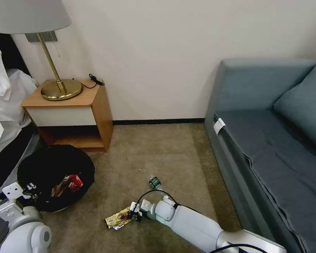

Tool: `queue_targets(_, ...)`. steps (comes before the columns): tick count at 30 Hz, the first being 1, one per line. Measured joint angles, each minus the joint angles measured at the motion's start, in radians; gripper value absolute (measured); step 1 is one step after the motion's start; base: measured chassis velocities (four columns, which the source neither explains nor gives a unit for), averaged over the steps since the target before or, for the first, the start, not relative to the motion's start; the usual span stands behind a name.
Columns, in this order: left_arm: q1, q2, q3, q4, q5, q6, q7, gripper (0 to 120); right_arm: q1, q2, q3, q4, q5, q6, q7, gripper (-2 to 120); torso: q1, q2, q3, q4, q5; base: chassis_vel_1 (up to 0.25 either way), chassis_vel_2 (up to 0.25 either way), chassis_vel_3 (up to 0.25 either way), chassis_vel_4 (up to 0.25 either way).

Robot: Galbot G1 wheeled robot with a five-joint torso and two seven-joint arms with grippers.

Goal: Pick up the trash bin, then pick up the garbage on the floor and place it into the trash bin.

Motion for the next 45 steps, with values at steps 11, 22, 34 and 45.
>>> queue_targets(11,0.002,0.000,-0.003,0.000,0.000,-0.002,0.001,4,-0.001,-0.005,0.004,0.010,0.000,0.000,0.000,0,0.000,0.000,0.000,0.0000,0.0000,0.000,0.000,0.000,0.000)
queue_targets(22,0.005,-0.001,-0.006,-0.002,0.000,-0.004,0.001,4,-0.002,-0.032,0.003,0.058,0.004,0.001,-0.003,0,0.000,0.000,0.000,0.0000,0.0000,0.000,0.000,0.000,0.000)
queue_targets(34,0.005,0.002,-0.007,0.000,0.000,-0.006,0.002,4,-0.004,-0.035,0.010,0.055,0.007,0.009,-0.002,45,0.000,0.000,0.000,0.0000,0.0000,0.000,0.000,0.000,0.000)
queue_targets(45,0.001,0.008,-0.007,0.004,-0.001,-0.006,0.002,4,0.002,-0.035,0.019,0.039,0.008,0.012,0.003,85,0.000,0.000,0.000,0.0000,0.0000,0.000,0.000,0.000,0.000)
